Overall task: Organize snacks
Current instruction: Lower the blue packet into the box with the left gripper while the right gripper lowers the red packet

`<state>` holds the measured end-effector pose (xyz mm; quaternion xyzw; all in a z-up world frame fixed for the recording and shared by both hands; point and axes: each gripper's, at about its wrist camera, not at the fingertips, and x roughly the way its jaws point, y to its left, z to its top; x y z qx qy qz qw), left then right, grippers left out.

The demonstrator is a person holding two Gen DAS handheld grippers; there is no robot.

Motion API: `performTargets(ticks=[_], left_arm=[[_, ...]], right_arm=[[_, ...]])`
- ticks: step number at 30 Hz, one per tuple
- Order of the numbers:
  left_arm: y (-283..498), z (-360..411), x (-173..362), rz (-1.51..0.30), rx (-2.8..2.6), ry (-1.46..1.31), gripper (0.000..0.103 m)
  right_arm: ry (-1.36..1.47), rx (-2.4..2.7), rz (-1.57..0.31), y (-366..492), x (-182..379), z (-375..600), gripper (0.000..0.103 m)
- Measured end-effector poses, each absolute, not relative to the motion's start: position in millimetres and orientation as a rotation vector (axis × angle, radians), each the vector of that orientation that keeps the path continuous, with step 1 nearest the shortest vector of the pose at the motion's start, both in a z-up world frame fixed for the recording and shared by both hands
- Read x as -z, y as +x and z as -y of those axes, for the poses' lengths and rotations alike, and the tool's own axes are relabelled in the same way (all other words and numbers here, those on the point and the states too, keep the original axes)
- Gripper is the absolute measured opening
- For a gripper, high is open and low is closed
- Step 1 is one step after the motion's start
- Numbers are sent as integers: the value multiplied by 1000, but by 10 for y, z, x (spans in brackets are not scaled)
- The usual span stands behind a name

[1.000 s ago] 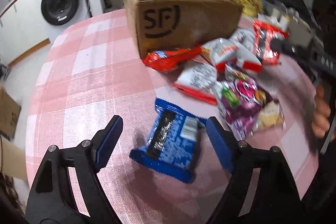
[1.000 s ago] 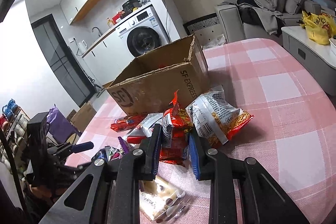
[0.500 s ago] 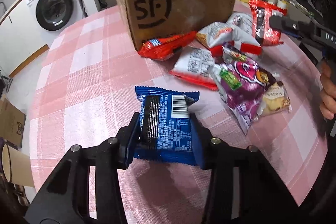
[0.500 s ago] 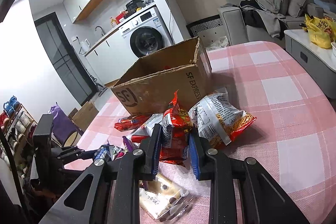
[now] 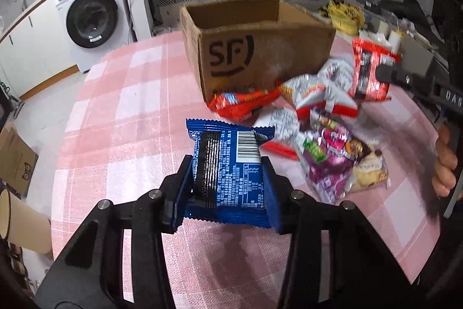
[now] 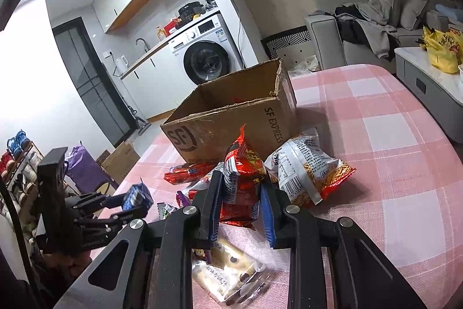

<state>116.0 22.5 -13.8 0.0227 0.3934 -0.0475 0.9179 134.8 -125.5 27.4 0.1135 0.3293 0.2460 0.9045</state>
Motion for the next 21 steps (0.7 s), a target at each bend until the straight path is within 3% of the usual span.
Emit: performTargets(ticks=[21], left_arm=[[1181,-180,-240,-689,73,-30,41]], right_arm=[[218,-546,-664,1321,-481,1183,25]])
